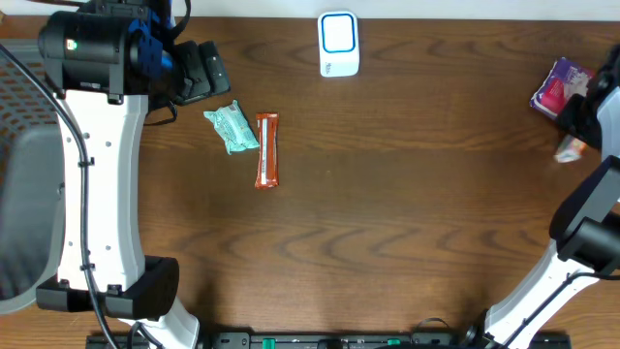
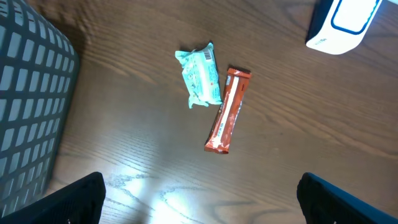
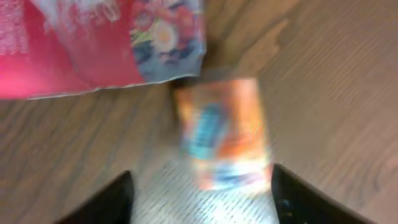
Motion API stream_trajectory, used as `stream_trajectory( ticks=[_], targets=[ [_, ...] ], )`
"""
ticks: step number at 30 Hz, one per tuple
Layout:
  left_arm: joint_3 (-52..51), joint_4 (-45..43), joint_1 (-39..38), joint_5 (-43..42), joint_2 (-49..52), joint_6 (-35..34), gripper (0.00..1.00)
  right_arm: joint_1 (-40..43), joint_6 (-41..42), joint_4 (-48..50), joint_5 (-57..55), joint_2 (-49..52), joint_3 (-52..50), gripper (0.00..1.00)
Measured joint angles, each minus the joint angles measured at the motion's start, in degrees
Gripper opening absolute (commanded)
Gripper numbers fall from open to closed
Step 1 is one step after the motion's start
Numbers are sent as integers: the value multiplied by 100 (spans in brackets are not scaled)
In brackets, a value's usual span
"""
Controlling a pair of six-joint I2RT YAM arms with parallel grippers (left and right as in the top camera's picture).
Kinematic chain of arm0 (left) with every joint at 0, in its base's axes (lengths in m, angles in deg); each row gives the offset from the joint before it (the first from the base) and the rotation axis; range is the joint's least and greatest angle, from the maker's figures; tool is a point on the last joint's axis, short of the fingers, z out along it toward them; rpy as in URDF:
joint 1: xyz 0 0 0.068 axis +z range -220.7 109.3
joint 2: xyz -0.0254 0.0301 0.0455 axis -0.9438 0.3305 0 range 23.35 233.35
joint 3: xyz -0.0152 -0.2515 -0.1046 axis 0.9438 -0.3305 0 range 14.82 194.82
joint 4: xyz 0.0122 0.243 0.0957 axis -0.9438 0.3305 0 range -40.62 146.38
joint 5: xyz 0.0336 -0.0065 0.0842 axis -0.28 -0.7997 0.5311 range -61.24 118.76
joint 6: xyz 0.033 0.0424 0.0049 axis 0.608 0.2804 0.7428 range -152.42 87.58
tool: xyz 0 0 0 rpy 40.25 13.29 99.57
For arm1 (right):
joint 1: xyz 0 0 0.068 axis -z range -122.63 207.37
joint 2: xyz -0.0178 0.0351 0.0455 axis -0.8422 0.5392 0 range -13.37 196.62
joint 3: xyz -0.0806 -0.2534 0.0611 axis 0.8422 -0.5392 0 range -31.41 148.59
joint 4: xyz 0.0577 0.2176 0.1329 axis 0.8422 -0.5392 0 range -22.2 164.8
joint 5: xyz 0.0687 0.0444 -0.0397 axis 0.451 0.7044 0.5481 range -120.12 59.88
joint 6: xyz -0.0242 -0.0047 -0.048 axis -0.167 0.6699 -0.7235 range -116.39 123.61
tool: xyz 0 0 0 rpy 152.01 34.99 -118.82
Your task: Scan the item barcode
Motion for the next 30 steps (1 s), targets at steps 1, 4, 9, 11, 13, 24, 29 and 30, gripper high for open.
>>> stream_trajectory(
  ticks=[1,4,9,11,13,24,29,30],
  targets=[
    [-2,0,0,0,0,0,98,0,11,-17,76,0,0,81],
    [0,0,0,0,0,-2,98,-24,9,-35,361,0,0,82],
    [0,0,0,0,0,-2,98,-162,17,-52,1078,0,0,83],
    [0,0,0,-2,0,-2,98,-313,17,-9,1414,-13,0,83],
    [-2,0,0,0,0,-2,98,-533,17,118,1812,-76,0,85],
    [-2,0,0,0,0,0,98,-2374,52,245,4533,-719,2,82],
    [0,0,0,0,0,-2,98,-3512,299,520,4868,-407,2,78],
    [-2,0,0,0,0,-2,98,-3722,409,632,4896,-308,2,75]
  ],
)
